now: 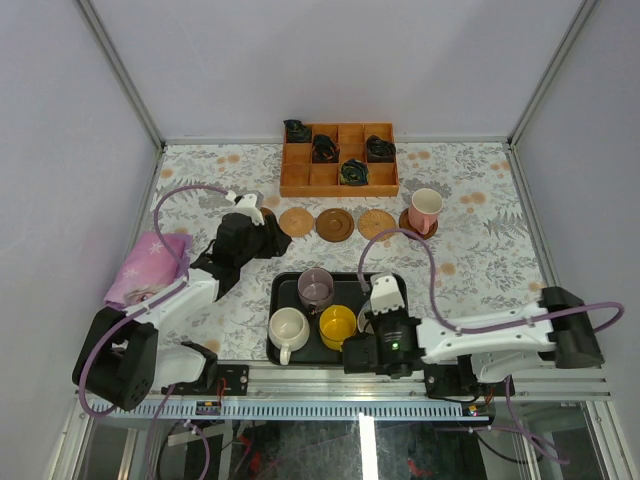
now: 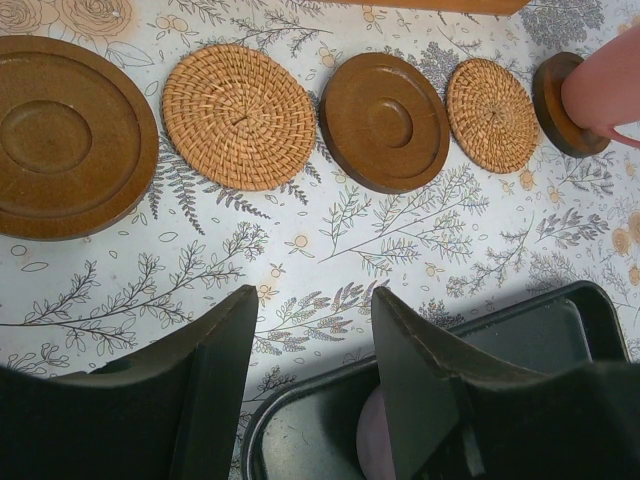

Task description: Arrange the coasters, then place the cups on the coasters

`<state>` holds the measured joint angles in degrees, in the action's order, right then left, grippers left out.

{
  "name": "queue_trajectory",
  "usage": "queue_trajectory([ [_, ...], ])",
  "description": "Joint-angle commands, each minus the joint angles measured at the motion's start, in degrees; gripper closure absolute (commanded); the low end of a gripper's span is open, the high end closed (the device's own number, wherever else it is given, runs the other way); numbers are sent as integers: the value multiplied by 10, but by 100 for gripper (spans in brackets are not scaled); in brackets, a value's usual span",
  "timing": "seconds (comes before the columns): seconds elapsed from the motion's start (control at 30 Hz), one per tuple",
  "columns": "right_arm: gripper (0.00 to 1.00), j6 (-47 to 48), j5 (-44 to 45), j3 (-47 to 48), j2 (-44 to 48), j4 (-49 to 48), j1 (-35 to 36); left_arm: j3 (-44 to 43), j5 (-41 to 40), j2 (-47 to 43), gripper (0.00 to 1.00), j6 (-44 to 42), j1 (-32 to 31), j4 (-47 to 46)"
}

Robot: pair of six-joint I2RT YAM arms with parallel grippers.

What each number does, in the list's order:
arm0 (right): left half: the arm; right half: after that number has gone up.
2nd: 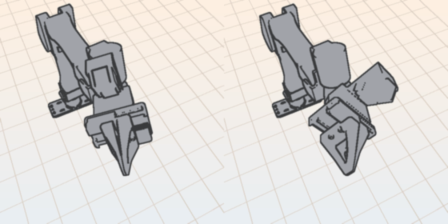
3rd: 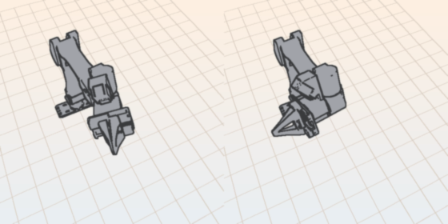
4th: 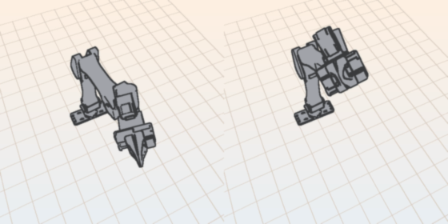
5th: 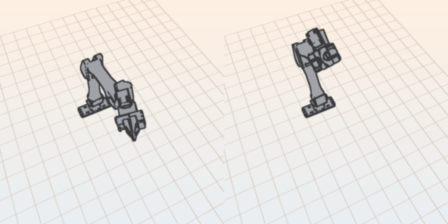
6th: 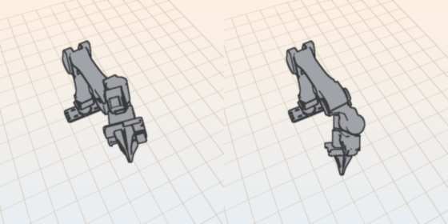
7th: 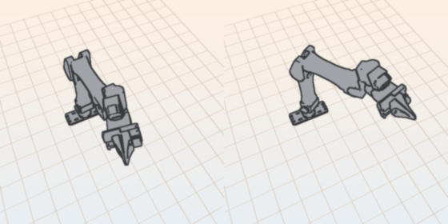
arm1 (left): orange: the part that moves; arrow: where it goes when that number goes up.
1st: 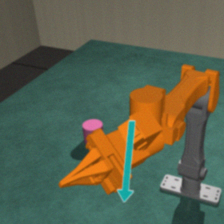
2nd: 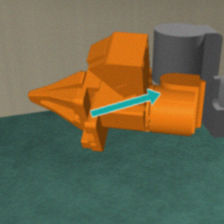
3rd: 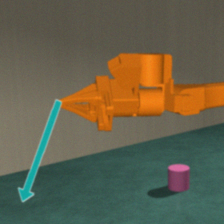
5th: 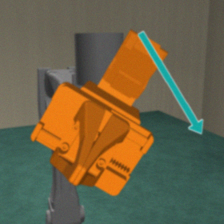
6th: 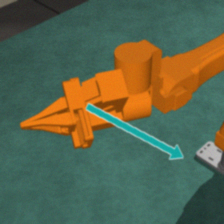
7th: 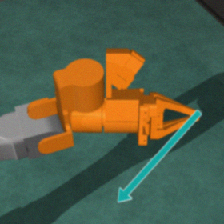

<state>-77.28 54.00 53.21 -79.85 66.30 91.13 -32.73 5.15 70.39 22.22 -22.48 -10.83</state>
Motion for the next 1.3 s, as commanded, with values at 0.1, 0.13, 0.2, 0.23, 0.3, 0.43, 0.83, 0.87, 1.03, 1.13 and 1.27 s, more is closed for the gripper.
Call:
queue_trajectory([
  [0.1,100,76,23,90,162,23,-23,0,14,8,51,5,-2,-40],
  [0.13,100,90,15,99,174,23,-31,1,15,9,51,5,-1,-40],
  [0.2,100,122,-4,110,189,21,-52,1,16,9,51,5,-3,-40],
  [0.23,100,138,-14,112,194,20,-67,1,16,9,51,5,-2,-40],
  [0.3,100,170,-38,109,198,13,-99,1,16,9,51,6,-2,-40],
  [0.43,100,249,-92,98,204,-18,-168,0,15,10,51,5,-2,-39],
  [0.83,100,477,-322,72,179,-154,-360,-1,17,26,51,8,-2,-44],
  [0.87,100,494,-353,66,178,-171,-382,-1,18,27,50,8,-2,-44],
  [1.03,100,543,-426,43,155,-218,-446,-3,25,35,51,9,-2,-47],
  [1.13,100,559,-448,39,136,-234,-460,-3,26,38,51,9,-2,-48],
  [1.27,100,571,-488,36,116,-254,-472,-2,25,38,51,9,-2,-48],
])
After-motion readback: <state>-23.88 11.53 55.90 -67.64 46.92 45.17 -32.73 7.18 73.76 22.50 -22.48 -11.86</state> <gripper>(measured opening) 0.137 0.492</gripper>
